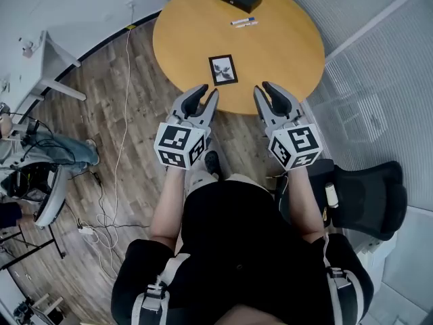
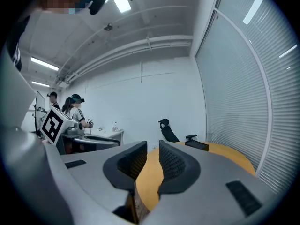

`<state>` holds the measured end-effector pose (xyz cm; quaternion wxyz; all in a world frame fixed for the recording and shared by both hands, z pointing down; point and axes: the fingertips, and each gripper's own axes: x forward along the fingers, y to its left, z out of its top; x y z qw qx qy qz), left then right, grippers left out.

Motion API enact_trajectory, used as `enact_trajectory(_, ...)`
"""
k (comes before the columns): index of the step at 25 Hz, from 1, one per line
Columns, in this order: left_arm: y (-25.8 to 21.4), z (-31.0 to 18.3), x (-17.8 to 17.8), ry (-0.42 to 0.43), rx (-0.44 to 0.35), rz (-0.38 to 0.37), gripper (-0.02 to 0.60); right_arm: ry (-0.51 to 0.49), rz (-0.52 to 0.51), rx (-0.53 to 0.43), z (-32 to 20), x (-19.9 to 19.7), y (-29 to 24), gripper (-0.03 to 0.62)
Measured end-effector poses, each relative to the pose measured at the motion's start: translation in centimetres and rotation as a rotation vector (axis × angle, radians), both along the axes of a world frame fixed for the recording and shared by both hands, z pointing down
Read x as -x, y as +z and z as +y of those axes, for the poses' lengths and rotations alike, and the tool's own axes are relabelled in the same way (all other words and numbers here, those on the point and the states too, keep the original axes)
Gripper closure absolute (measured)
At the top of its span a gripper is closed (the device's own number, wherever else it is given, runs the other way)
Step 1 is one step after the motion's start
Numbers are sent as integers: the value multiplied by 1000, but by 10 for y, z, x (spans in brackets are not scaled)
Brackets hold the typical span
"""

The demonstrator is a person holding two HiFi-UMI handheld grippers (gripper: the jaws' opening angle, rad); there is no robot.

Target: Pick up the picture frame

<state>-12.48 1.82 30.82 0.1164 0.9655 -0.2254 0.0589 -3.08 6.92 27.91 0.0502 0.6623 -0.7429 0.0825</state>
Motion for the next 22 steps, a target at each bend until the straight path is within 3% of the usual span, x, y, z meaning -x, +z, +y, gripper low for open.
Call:
enact_trajectory(10, 21, -49, -1, 23, 72, -7, 465, 62, -61, 80, -48, -6, 32, 505)
enact_trajectory(22, 77, -92, -25, -8, 173, -78, 456, 29, -99, 179, -102, -28, 89, 502)
